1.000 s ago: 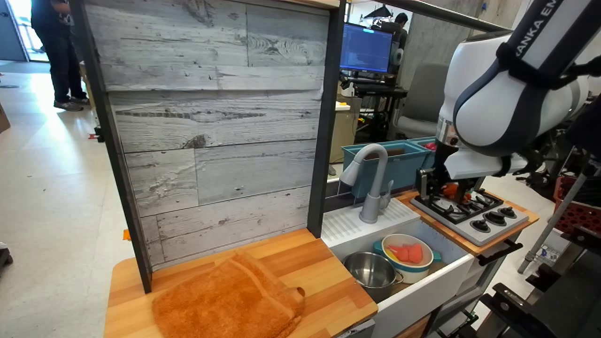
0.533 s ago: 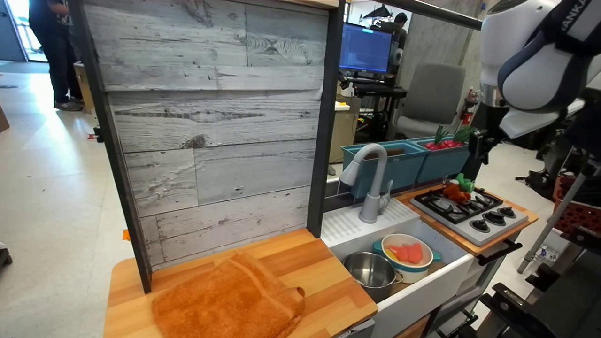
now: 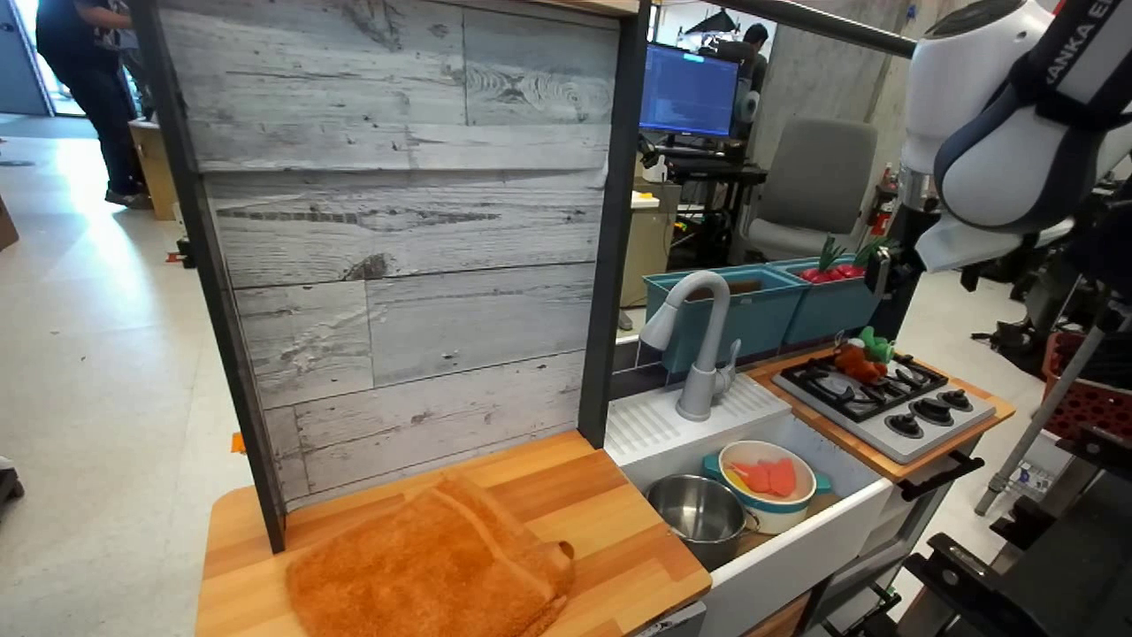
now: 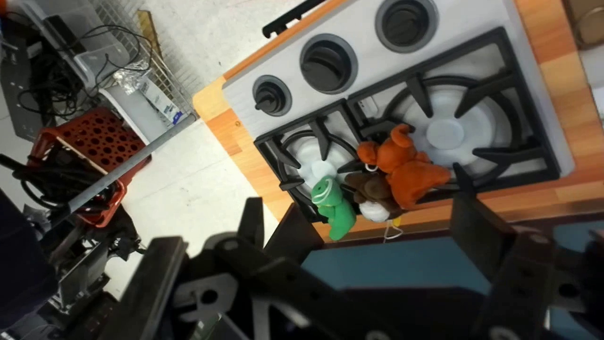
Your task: Pick the objects on the counter and the stove and put them in the pots in the sink, then wipe the counter with the cloth
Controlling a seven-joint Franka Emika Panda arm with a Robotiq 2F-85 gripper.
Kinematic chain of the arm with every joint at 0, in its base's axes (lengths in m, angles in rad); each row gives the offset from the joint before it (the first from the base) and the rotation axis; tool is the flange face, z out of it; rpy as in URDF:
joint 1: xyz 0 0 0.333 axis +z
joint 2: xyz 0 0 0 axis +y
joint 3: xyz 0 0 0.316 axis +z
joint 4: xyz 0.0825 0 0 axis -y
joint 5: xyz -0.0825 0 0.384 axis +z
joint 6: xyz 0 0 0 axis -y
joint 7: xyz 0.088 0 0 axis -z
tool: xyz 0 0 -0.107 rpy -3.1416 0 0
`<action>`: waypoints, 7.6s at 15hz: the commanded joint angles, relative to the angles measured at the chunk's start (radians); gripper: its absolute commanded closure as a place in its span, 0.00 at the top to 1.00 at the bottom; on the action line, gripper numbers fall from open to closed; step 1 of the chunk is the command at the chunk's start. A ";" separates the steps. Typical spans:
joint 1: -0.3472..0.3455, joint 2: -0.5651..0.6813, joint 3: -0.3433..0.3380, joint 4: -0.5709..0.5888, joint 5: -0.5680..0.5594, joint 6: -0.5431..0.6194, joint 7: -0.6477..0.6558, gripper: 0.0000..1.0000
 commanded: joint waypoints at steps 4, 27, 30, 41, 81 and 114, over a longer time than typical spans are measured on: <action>-0.080 0.194 0.051 0.113 0.225 0.131 0.209 1.00; -0.116 0.530 0.024 0.506 0.317 -0.040 0.527 1.00; -0.139 0.603 0.007 0.618 0.292 -0.099 0.619 0.90; -0.175 0.656 0.016 0.736 0.155 -0.158 0.790 0.04; -0.155 0.195 0.535 -0.025 0.483 0.652 -0.005 0.05; 0.249 0.247 -0.120 0.080 0.351 -0.053 0.111 1.00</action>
